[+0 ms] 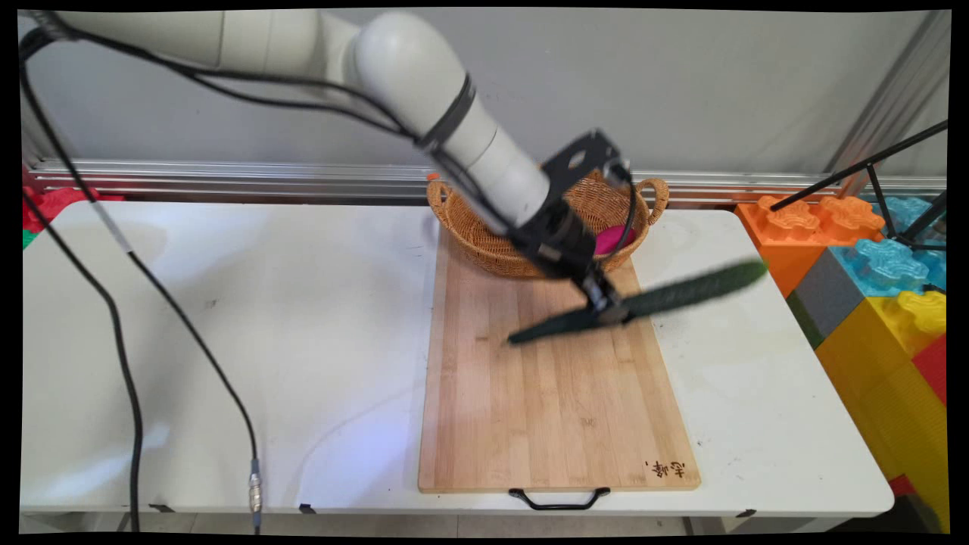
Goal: Place the picked object on the cutting board
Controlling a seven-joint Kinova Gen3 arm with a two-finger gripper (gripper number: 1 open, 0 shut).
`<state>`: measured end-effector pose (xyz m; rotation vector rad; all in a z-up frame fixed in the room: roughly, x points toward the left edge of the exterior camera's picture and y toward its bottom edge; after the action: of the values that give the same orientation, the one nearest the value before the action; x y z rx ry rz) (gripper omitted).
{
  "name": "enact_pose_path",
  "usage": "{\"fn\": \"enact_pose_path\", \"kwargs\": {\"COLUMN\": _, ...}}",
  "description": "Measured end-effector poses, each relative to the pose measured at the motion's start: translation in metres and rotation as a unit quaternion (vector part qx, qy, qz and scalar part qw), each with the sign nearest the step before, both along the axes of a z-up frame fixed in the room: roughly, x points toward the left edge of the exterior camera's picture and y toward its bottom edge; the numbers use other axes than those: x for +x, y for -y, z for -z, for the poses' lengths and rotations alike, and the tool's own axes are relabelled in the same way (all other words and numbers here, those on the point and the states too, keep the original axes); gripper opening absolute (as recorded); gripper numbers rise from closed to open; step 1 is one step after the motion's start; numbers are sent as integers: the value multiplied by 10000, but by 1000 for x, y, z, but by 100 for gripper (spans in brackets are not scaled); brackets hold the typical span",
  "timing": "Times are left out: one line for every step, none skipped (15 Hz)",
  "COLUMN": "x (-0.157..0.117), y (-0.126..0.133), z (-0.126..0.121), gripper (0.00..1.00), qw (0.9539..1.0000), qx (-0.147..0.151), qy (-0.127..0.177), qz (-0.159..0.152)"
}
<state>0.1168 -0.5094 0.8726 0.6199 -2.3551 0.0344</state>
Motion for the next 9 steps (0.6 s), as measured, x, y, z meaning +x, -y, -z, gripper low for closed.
{"fn": "enact_pose_path", "kwargs": {"x": 2, "y": 14, "z": -5, "gripper": 0, "qw": 9998, "qx": -179, "qy": 0, "qz": -71}}
{"fn": "enact_pose_path", "kwargs": {"x": 5, "y": 31, "z": -10, "gripper": 0, "qw": 9991, "qx": -386, "qy": 11, "qz": -160}}
{"fn": "enact_pose_path", "kwargs": {"x": 8, "y": 44, "z": -14, "gripper": 0, "qw": 9982, "qx": -558, "qy": 31, "qz": -233}}
{"fn": "enact_pose_path", "kwargs": {"x": 12, "y": 59, "z": -18, "gripper": 0, "qw": 9966, "qx": -744, "qy": 64, "qz": -343}}
{"fn": "enact_pose_path", "kwargs": {"x": 19, "y": 75, "z": -20, "gripper": 0, "qw": 9945, "qx": -923, "qy": 110, "qz": -488}}
{"fn": "enact_pose_path", "kwargs": {"x": 24, "y": 85, "z": -20, "gripper": 0, "qw": 9931, "qx": -1005, "qy": 131, "qz": -594}}
{"fn": "enact_pose_path", "kwargs": {"x": 30, "y": 96, "z": -19, "gripper": 0, "qw": 9911, "qx": -1096, "qy": 153, "qz": -741}}
{"fn": "enact_pose_path", "kwargs": {"x": 35, "y": 106, "z": -17, "gripper": 0, "qw": 9892, "qx": -1155, "qy": 166, "qz": -883}}
{"fn": "enact_pose_path", "kwargs": {"x": 39, "y": 113, "z": -14, "gripper": 0, "qw": 9877, "qx": -1189, "qy": 168, "qz": -997}}
